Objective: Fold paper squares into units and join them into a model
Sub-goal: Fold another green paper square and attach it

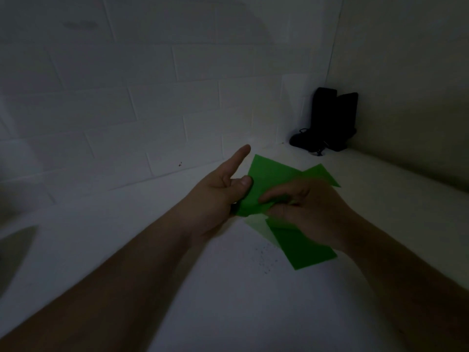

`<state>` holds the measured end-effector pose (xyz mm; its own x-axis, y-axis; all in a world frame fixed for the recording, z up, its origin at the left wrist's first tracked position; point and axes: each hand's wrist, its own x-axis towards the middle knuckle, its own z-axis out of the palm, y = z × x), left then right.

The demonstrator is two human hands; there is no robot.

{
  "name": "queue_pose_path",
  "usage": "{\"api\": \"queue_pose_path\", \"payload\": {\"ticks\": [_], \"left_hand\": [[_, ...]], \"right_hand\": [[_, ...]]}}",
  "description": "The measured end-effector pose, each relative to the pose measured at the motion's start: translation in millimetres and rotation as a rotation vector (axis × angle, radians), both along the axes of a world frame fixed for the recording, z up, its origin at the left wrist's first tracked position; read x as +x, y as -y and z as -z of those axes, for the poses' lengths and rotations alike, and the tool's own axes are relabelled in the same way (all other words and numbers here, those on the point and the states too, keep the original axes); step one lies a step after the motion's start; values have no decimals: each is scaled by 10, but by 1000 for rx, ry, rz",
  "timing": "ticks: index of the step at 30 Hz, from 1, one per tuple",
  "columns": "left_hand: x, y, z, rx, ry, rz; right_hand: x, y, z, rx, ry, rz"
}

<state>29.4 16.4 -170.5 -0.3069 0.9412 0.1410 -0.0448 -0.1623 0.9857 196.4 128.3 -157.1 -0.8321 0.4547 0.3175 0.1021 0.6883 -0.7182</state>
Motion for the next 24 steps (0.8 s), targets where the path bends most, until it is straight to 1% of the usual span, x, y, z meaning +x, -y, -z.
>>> {"api": "queue_pose_path", "payload": {"ticks": [3, 7, 11, 15, 21, 23, 24], "left_hand": [[10, 11, -8, 6, 7, 21], [2, 9, -14, -54, -59, 9], [-1, 17, 2, -69, -30, 33], [31, 16, -7, -72, -31, 34], [77, 20, -58, -82, -32, 65], [108, 31, -72, -52, 4, 66], [114, 29, -75, -34, 53, 64]], "right_hand": [[-10, 3, 4, -87, -45, 5], [-16, 11, 18, -264, -119, 46], [-15, -20, 9, -376, -220, 8], [-38, -22, 33, -406, -246, 71], [-25, 10, 38, -393, -224, 149], [-39, 12, 53, -394, -225, 184], [-48, 12, 55, -399, -229, 201]]}}
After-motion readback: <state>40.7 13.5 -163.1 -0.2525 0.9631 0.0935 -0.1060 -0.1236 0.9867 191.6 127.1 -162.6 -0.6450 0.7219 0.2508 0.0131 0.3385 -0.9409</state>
